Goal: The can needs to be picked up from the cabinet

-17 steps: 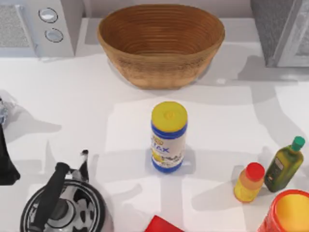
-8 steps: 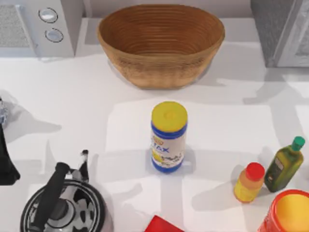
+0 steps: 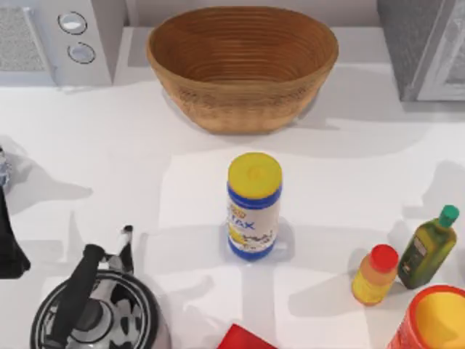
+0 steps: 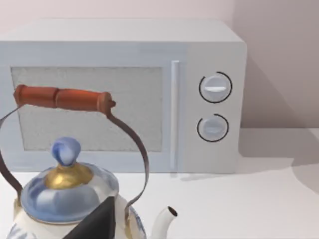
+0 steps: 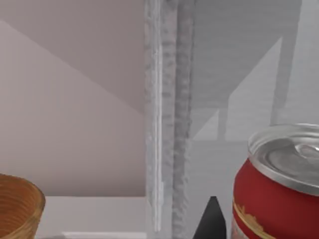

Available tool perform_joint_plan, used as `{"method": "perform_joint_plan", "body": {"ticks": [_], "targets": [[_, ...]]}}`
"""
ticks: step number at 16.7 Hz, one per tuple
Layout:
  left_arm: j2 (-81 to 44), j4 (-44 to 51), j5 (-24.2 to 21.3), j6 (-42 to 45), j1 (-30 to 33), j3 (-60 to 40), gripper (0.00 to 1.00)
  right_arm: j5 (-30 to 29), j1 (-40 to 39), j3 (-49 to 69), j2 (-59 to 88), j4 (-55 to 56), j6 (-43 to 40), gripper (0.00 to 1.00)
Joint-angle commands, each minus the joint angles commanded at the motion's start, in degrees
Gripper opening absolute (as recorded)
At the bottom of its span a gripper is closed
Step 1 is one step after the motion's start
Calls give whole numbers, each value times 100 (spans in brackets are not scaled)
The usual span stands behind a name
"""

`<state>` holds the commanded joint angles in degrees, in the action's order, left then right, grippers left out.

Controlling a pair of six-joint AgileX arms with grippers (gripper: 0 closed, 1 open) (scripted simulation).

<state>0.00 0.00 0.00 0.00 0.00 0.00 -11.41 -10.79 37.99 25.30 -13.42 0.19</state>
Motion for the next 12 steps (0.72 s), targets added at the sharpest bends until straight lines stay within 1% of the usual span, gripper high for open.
{"method": "perform_joint_plan", "body": {"ticks": [3, 6, 9, 12], "targets": [[0, 0, 0, 0, 0, 0, 100, 455, 427, -1687, -1007, 536, -7, 0], [0, 0, 0, 0, 0, 0, 100, 830, 785, -2919, -1845, 981, -13, 0], [0, 0, 0, 0, 0, 0, 100, 1076, 1018, -3627, -2388, 1267, -18, 0], [0, 0, 0, 0, 0, 0, 100, 1141, 1079, -3799, -2530, 1342, -19, 0]]}}
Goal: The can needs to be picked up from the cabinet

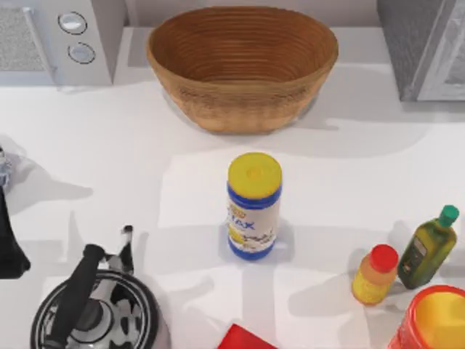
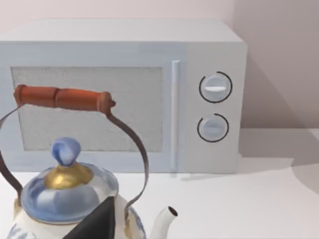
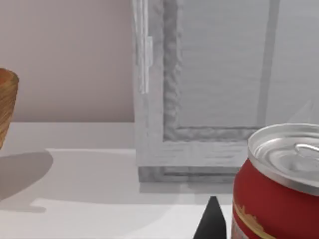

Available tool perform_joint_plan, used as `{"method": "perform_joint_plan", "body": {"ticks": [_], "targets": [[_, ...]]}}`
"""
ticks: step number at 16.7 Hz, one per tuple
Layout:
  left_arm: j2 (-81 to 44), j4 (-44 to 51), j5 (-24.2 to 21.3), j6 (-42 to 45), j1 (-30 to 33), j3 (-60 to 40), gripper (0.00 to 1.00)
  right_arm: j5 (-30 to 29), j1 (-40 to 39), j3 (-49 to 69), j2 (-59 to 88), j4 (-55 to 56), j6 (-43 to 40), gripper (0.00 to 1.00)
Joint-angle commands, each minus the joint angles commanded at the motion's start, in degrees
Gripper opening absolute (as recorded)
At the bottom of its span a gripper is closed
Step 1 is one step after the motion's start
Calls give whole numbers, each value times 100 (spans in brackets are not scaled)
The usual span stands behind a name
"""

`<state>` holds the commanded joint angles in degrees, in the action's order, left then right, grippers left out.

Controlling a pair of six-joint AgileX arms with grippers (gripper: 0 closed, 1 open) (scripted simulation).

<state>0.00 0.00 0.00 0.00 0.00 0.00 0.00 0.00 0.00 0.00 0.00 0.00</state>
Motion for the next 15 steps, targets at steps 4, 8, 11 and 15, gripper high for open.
{"method": "perform_joint_plan", "body": {"ticks": [4, 8, 11, 15], "targets": [[0, 0, 0, 0, 0, 0, 100, -5, -17, -8, 32, -13, 9, 0], [0, 0, 0, 0, 0, 0, 100, 381, 192, 200, 611, 386, 56, 0], [0, 0, 0, 0, 0, 0, 100, 1026, 522, 615, 1659, 1117, 139, 0], [0, 0, 0, 0, 0, 0, 100, 2234, 1060, 1432, 3672, 2528, 282, 0]]}}
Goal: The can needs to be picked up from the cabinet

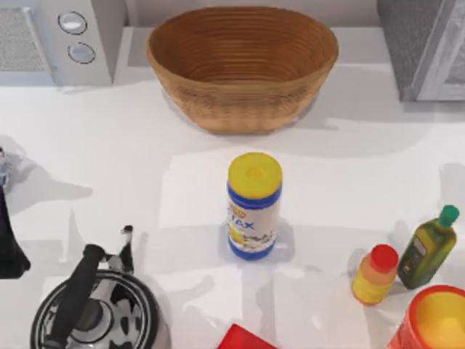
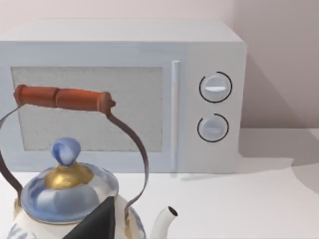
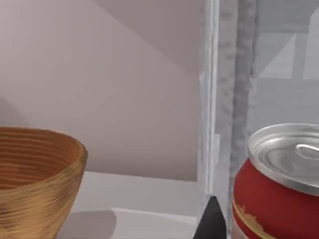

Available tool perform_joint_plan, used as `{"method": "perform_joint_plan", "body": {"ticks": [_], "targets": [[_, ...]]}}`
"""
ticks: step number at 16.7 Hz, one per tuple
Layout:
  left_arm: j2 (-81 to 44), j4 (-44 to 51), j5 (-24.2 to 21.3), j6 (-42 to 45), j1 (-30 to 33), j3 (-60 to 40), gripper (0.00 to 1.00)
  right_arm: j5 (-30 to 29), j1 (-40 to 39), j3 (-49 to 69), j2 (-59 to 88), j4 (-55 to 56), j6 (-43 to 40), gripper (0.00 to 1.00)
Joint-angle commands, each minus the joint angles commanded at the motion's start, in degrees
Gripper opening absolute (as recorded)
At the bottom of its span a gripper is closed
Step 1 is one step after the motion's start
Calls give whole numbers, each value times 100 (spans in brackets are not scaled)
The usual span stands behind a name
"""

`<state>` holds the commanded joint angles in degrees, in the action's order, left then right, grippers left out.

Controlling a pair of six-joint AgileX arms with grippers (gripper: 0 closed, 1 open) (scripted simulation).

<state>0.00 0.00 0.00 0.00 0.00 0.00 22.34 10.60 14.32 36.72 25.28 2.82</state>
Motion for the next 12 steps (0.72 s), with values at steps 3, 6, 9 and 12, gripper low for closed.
{"method": "perform_joint_plan", "body": {"ticks": [3, 6, 9, 12], "targets": [[0, 0, 0, 0, 0, 0, 100, 1047, 449, 717, 1788, 1244, 120, 0], [0, 0, 0, 0, 0, 0, 100, 2129, 928, 1464, 3686, 2543, 244, 0], [0, 0, 0, 0, 0, 0, 100, 3180, 1409, 2202, 5553, 3809, 359, 0], [0, 0, 0, 0, 0, 0, 100, 4120, 1846, 2871, 7236, 4949, 455, 0]]}}
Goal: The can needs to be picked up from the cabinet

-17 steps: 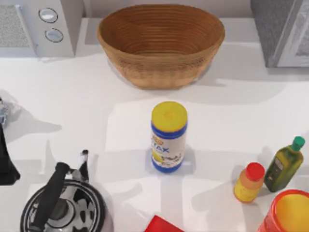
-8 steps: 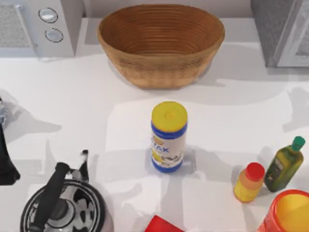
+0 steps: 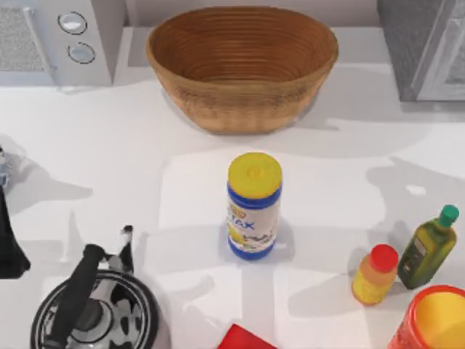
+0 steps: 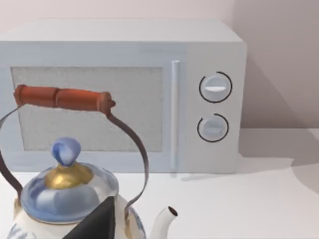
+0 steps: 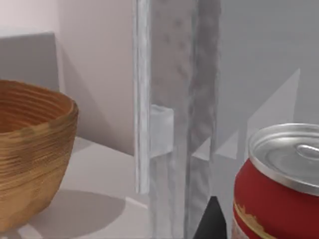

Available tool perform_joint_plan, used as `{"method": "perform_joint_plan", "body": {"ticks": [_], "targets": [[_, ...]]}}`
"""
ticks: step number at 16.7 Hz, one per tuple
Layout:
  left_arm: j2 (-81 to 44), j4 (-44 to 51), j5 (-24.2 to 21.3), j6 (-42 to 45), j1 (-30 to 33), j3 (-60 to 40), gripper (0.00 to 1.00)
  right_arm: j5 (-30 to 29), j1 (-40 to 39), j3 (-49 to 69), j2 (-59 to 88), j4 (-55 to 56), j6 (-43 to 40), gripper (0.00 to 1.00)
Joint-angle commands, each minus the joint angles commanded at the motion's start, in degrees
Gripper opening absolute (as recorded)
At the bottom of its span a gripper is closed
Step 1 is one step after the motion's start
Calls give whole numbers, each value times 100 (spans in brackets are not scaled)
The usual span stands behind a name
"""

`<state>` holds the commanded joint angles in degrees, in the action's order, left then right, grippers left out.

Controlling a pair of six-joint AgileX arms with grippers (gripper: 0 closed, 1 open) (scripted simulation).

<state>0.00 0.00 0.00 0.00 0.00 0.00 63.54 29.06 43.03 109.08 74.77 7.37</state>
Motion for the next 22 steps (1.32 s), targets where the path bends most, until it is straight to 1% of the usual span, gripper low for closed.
{"method": "perform_joint_plan", "body": {"ticks": [4, 6, 8, 10, 15, 20, 22], "targets": [[0, 0, 0, 0, 0, 0, 100, 980, 464, 662, 1773, 1166, 93, 0], [0, 0, 0, 0, 0, 0, 100, 1317, 637, 867, 2386, 1551, 126, 0], [0, 0, 0, 0, 0, 0, 100, 1525, 765, 984, 2757, 1786, 148, 0], [0, 0, 0, 0, 0, 0, 100, 1603, 822, 1026, 2894, 1873, 157, 0], [0, 0, 0, 0, 0, 0, 100, 1589, 779, 1010, 2893, 1855, 173, 0], [0, 0, 0, 0, 0, 0, 100, 1387, 194, 1158, 2948, 1779, 372, 0], [0, 0, 0, 0, 0, 0, 100, 1305, 113, 1202, 2952, 1717, 337, 0]]}}
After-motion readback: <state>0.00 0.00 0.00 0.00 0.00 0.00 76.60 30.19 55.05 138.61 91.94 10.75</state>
